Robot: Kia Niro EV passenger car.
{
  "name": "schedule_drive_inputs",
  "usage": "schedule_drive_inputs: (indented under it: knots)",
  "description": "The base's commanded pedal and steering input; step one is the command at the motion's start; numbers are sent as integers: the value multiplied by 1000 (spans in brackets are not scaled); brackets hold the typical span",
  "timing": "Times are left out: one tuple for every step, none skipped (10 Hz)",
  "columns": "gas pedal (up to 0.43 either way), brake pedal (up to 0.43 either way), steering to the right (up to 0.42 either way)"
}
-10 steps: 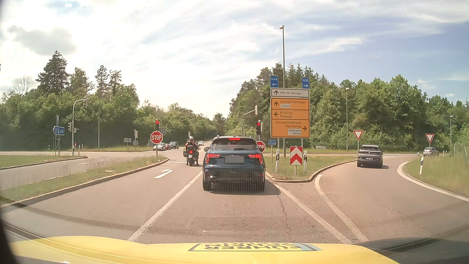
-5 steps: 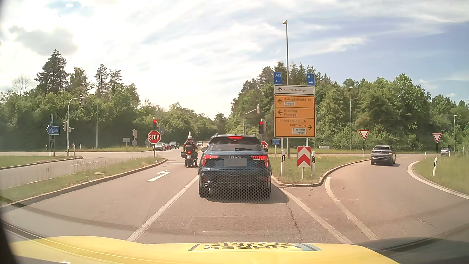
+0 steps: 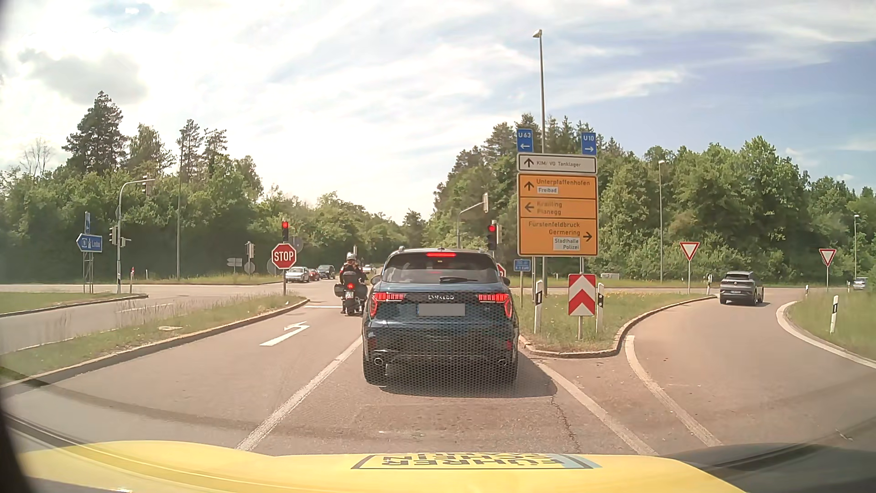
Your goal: Follow the waypoints while adhering to traffic rules and regulations
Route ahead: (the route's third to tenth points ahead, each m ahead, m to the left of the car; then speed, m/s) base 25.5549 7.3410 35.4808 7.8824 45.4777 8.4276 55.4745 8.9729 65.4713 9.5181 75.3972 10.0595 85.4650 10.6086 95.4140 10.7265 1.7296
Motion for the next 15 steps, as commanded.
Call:
schedule_drive_inputs:
  knots:
    - [0, 177, -21]
    - [0, 183, -21]
    - [0, 183, -21]
    - [0, 183, -21]
    - [0, 183, -21]
    - [0, 183, -21]
    - [0, 177, -21]
    - [0, 177, -21]
    - [0, 183, -21]
    - [0, 189, -21]
    - [0, 189, -21]
    - [0, 189, -21]
    - [0, 189, -21]
    - [0, 189, -21]
    - [0, 189, -22]
